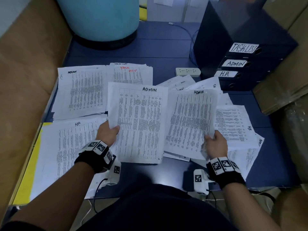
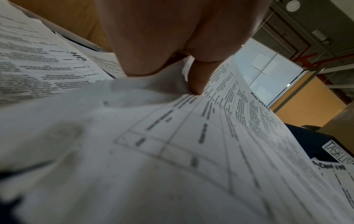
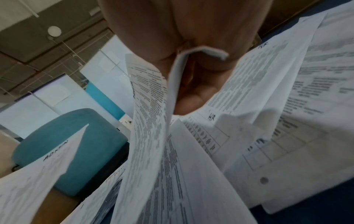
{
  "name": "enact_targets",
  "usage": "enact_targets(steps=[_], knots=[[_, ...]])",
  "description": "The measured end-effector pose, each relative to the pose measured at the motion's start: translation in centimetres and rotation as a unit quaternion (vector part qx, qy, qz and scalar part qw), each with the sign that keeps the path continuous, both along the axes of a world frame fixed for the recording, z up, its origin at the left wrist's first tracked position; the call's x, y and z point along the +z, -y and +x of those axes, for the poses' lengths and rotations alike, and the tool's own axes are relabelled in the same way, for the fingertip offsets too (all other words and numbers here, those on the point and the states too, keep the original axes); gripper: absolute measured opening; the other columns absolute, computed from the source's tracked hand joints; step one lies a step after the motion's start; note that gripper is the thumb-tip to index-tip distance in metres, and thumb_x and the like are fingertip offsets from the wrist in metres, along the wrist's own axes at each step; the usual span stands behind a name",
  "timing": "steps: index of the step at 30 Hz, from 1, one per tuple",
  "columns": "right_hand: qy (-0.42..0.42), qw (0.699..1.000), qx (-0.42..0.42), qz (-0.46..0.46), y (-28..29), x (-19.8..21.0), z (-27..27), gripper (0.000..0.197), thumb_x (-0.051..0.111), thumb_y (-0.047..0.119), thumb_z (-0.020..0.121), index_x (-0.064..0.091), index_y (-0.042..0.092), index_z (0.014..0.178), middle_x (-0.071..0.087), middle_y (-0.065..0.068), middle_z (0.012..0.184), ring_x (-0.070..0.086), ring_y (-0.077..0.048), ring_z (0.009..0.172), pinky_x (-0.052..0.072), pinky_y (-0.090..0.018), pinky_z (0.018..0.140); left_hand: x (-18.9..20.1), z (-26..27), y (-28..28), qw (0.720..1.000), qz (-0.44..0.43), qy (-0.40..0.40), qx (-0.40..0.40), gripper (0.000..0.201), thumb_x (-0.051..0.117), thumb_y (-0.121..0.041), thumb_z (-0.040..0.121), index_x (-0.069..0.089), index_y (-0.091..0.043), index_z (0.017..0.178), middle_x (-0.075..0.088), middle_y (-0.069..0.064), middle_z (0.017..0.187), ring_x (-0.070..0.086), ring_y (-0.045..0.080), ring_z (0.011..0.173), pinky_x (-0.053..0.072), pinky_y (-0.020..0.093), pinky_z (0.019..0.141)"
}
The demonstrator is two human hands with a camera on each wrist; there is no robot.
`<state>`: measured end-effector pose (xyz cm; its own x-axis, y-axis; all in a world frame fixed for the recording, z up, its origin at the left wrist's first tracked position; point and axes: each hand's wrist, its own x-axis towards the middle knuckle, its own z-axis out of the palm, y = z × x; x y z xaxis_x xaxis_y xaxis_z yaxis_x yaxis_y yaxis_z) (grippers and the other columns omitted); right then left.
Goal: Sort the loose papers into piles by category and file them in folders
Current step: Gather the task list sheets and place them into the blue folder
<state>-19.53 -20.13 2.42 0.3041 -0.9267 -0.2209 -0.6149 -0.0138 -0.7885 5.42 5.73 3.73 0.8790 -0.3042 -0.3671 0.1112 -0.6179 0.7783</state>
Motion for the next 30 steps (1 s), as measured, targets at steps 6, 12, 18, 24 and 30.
enact_targets(steps=[6,12,18,24,30], knots=[[0.115,0.989,0.063,0.074,-0.1,0.9,-0.3,0.010,0.058,0.018,0.096,0.065,0.018,0.103,0.071,0.003,0.095,0.066,-0.019,0.090,0.051,-0.031,0.077,0.5,-1.8,1.6,0.999,-0.039,-0.021,-0.009,0.019,0.056,-0.012,0.092,0.063,-0.009,0.110,0.066,0.011,0.102,0.061,0.030,0.096,0.049,0.044,0.091],[0.154,0.949,0.212,0.175,-1.4,2.4,1.3,0.020,0.055,0.012,0.097,0.067,0.020,0.111,0.074,0.007,0.090,0.069,-0.001,0.079,0.054,-0.021,0.071,0.5,-4.0,3.8,0.994,-0.076,-0.064,-0.046,0.030,0.058,-0.016,0.092,0.061,-0.026,0.120,0.067,-0.002,0.115,0.062,0.021,0.107,0.045,0.047,0.101],[0.066,0.966,0.157,0.193,1.9,-0.3,1.8,0.009,0.060,0.020,0.095,0.060,0.012,0.092,0.066,-0.010,0.090,0.061,-0.026,0.073,0.052,-0.037,0.069,1.1,-3.9,3.4,0.999,-0.040,-0.019,0.002,0.028,0.058,-0.015,0.086,0.063,-0.016,0.114,0.068,0.005,0.108,0.064,0.028,0.100,0.050,0.050,0.094],[-0.202,0.970,0.109,0.077,5.7,-3.9,0.5,0.050,0.073,0.031,0.084,0.052,0.002,0.119,0.060,-0.015,0.115,0.058,-0.031,0.104,0.046,-0.033,0.085,1.4,-3.8,2.0,0.996,-0.021,0.020,0.079,0.029,0.057,-0.012,0.086,0.061,-0.012,0.115,0.067,0.009,0.106,0.063,0.030,0.098,0.050,0.051,0.092],[-0.222,0.952,0.209,-0.021,2.6,-3.6,3.8,0.059,0.071,0.034,0.085,0.047,0.002,0.129,0.047,-0.017,0.129,0.045,-0.033,0.120,0.044,-0.042,0.095,1.5,-3.4,0.8,0.991,-0.021,0.030,0.125,0.031,0.061,-0.016,0.083,0.061,-0.011,0.115,0.067,0.010,0.107,0.063,0.031,0.099,0.051,0.051,0.090]])
